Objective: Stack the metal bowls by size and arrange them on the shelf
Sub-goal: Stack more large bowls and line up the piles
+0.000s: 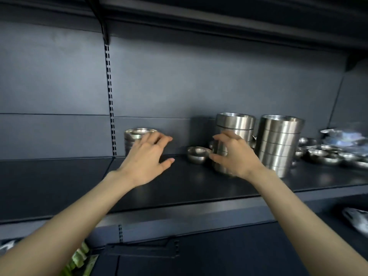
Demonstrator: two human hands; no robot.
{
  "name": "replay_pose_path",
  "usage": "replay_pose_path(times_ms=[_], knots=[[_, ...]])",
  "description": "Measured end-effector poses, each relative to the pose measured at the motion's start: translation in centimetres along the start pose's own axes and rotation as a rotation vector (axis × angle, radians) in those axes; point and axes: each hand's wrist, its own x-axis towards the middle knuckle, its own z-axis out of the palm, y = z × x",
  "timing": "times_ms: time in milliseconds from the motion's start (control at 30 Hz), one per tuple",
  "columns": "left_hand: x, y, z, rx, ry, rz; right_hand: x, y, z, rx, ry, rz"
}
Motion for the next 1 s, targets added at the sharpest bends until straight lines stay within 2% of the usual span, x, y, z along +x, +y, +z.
replay_pose_path(times_ms=[100,233,467,767,1000], knots=[[-2.4,5.6,1.1,-0.004,-0.005,0.000,-5.0,3.6,-2.0,-0.053,-0.054,0.007],[-4.1,12.2,2.4,-0.001,-0.092,0.002,-9.7,8.1,-4.6,-0.088,-0.127,0.046],[-1.0,18.8,3.3,-0.029,-0.080,-0.005,-11.4,13.8,-7.7,-0.042,-0.121,0.079],[3.4,19.5,7.2,-0.091,-0.015,-0.076,-8.1,17.9,-5.5,0.015,-0.153,0.011],[6.2,17.2,9.7,-0.283,0.033,-0.250,-4.1,18.7,-1.9,0.137,-0.194,-0.058]])
